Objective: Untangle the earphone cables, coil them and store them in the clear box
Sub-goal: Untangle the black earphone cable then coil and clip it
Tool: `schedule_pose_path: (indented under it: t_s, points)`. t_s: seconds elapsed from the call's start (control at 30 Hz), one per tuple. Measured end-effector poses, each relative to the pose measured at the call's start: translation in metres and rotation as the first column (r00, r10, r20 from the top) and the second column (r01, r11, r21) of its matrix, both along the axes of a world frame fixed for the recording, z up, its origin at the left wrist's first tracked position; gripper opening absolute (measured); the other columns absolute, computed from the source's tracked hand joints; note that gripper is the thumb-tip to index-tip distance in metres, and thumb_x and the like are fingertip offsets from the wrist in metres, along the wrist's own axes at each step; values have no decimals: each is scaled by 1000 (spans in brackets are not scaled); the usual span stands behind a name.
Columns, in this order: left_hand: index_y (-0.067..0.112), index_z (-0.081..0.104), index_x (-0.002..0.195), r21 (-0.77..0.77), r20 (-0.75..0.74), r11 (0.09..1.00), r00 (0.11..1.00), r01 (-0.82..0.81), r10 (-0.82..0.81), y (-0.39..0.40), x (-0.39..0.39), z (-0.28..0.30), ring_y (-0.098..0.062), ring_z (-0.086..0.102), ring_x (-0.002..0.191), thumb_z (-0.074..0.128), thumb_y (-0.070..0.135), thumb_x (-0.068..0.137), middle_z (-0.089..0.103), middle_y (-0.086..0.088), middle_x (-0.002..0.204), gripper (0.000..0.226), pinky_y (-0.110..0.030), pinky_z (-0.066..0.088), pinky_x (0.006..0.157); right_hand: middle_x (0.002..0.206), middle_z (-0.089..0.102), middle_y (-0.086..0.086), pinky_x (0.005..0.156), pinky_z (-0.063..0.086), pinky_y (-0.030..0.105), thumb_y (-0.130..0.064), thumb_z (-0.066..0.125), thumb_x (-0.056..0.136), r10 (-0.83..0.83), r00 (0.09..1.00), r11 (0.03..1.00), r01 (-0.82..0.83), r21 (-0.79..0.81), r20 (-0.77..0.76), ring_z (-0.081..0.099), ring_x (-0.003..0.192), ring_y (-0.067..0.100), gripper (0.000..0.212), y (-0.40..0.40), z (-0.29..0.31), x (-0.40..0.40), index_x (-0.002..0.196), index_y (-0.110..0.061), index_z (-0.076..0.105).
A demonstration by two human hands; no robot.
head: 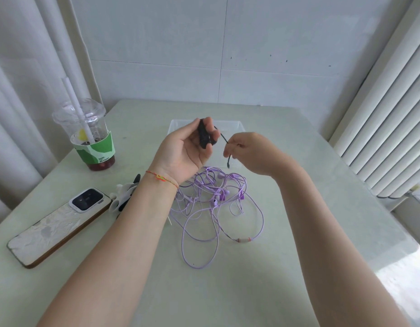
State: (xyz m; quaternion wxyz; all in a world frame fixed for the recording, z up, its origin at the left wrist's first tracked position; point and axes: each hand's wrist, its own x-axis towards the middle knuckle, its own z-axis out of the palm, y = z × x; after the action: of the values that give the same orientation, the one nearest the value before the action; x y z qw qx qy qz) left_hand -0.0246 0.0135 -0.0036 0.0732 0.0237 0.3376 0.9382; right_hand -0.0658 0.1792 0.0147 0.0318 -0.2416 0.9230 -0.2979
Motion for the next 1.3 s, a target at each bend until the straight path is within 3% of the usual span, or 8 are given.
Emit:
schedule_pose_path:
  t_s: [0.23, 0.37, 0.5, 0.67, 0.8, 1.0, 1.17, 1.3]
  points:
    - [15, 62, 116, -65, -71, 991, 991, -119, 114, 1, -5, -5, -15, 62, 117, 44, 21, 101, 70, 1, 116, 25, -19, 55, 62, 88, 60, -2, 59, 40, 25, -21, 49, 90, 90, 990, 973, -110, 203, 104, 53, 73, 15, 22, -13, -3, 12, 86, -17, 69]
    - [16, 66, 110, -402, -142, 877, 964, -265, 226, 4, -6, -8, -14, 65, 108, 44, 18, 101, 71, -2, 111, 24, -21, 53, 57, 88, 70, 1, 71, 50, 33, -21, 49, 88, 96, 985, 979, -120, 166, 141, 63, 82, 20, 22, -11, 2, 14, 79, -20, 69]
    - [16, 70, 101, -661, -199, 681, 949, -315, 246, 9, -6, -12, -13, 66, 96, 48, 16, 100, 73, -2, 100, 22, -23, 53, 55, 92, 68, 12, 61, 40, 30, -19, 49, 88, 80, 993, 993, -87, 80, 87, 52, 67, 21, 23, -9, 9, 16, 77, -16, 68]
    - [20, 71, 89, -802, -187, 535, 962, -266, 199, 11, -6, -10, -8, 58, 74, 51, 16, 99, 68, 4, 80, 23, -24, 54, 53, 83, 55, 4, 55, 33, 24, -24, 49, 90, 4, 998, 997, 1, 77, -57, 48, 72, 20, 25, -6, 9, 13, 84, -8, 68]
    - [6, 71, 92, -857, -125, 492, 987, -157, 97, 11, -4, -10, -17, 58, 80, 50, 18, 99, 69, -7, 83, 26, -25, 51, 51, 97, 53, 0, 59, 32, 16, -27, 52, 90, -17, 991, 999, 23, 41, -135, 52, 86, 16, 22, -7, 9, 11, 83, -16, 69]
    - [11, 68, 87, -918, -122, 370, 990, -142, 78, 11, -2, -9, -16, 62, 73, 44, 16, 99, 70, -3, 79, 27, -19, 43, 46, 81, 67, 0, 68, 46, 29, -22, 52, 94, -13, 992, 1000, 14, 5, -125, 61, 83, 19, 18, -1, 10, 9, 87, -13, 65]
    - [10, 68, 87, -868, -34, 495, 993, 27, -114, 6, 2, -6, -16, 61, 67, 45, 28, 101, 65, -4, 73, 32, -23, 45, 53, 75, 71, 5, 52, 44, 13, -13, 53, 93, -12, 996, 998, 7, -56, -88, 65, 67, 16, 15, 10, 12, 4, 86, -12, 65]
    - [14, 60, 79, -694, 31, 698, 976, 177, -216, 5, 4, -4, -13, 54, 59, 45, 27, 100, 53, 2, 62, 29, -20, 42, 45, 72, 68, 3, 66, 51, 29, -11, 51, 94, 39, 999, 993, -42, -114, -30, 68, 70, 20, 17, 14, 14, 4, 91, -12, 68]
